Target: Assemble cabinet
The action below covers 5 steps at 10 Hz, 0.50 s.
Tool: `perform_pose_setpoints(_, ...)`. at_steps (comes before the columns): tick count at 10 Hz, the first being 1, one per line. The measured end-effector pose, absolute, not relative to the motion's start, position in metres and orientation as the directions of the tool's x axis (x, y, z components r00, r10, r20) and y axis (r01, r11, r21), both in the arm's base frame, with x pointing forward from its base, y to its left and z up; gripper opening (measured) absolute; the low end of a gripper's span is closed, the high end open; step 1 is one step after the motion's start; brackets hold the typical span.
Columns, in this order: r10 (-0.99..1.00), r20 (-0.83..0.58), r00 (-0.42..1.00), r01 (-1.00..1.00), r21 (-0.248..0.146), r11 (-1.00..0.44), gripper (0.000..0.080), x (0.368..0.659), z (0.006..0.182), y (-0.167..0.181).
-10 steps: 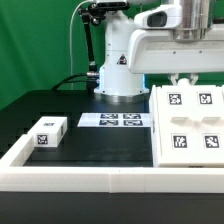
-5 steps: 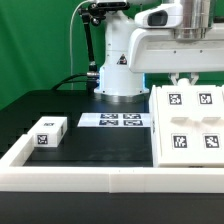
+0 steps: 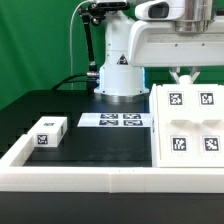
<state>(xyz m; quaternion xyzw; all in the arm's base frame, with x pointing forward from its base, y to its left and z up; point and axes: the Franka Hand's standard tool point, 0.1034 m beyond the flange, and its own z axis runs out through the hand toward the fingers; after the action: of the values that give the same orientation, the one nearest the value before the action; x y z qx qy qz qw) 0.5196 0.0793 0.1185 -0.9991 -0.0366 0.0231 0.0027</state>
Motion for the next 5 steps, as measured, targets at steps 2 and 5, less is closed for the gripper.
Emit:
perform_pose_setpoints(2,0.073,-0.047,0.996,0.073,-0.007,-0.997,0.0002,0.519,0.118,0.079)
perform_pose_setpoints(5,0.078,-0.073,0.994,0.078,-0.004,-0.997,0.0002,0.526,0.13,0.077)
